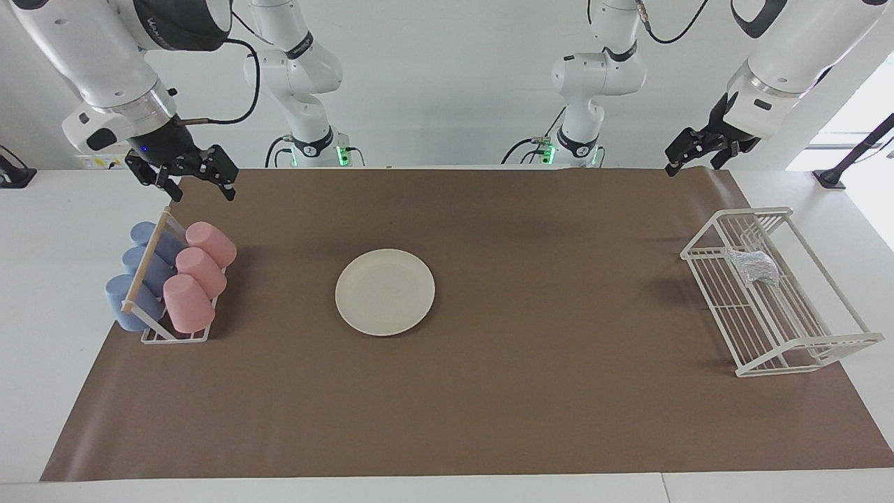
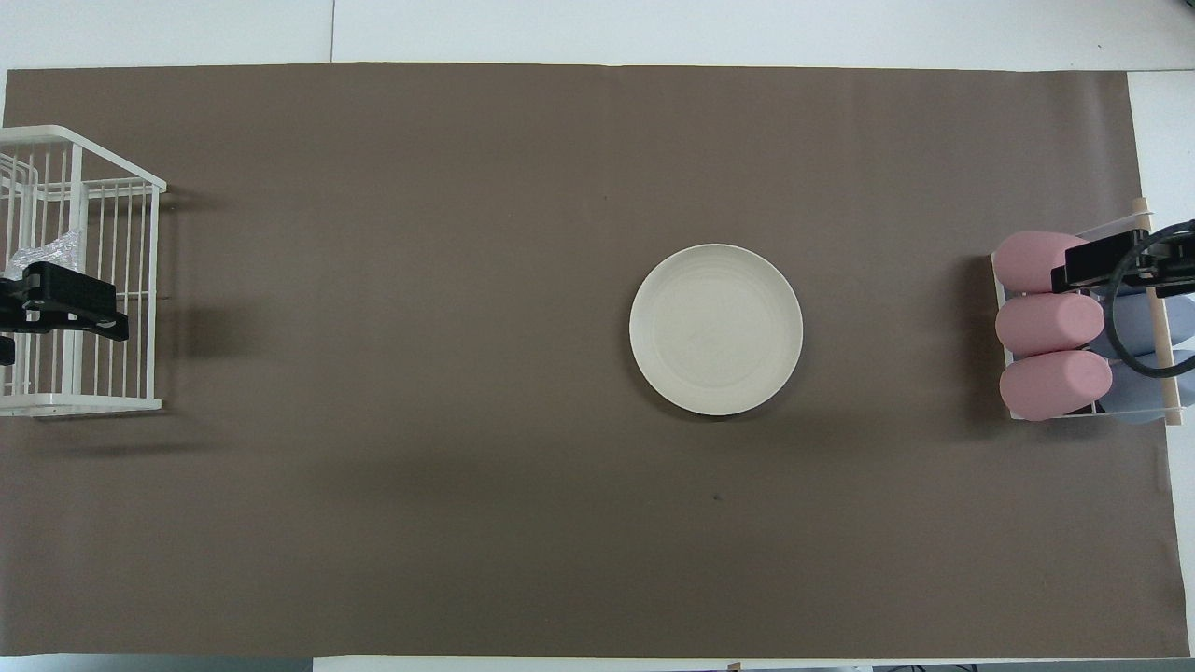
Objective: Wipe plate with sponge
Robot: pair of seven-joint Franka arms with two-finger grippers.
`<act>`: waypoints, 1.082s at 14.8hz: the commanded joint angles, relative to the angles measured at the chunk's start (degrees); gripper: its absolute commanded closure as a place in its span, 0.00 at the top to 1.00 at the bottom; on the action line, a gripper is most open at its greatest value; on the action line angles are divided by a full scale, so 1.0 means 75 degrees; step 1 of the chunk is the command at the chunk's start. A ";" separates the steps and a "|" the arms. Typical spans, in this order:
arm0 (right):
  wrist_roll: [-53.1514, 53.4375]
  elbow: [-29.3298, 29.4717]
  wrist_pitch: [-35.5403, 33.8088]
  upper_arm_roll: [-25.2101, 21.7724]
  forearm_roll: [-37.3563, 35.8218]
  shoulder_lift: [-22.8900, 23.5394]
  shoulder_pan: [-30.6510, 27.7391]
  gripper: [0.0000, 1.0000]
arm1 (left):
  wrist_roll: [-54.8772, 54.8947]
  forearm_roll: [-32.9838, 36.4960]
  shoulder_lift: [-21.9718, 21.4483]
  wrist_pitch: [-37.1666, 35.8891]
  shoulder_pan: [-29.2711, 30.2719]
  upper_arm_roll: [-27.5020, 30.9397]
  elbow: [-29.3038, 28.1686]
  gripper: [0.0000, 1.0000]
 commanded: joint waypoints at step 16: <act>0.5355 0.0019 -0.0093 0.0197 0.0351 -0.0141 0.1276 1.00 | -0.0136 0.7392 0.3765 0.1344 -0.0936 -0.0068 0.0086 1.00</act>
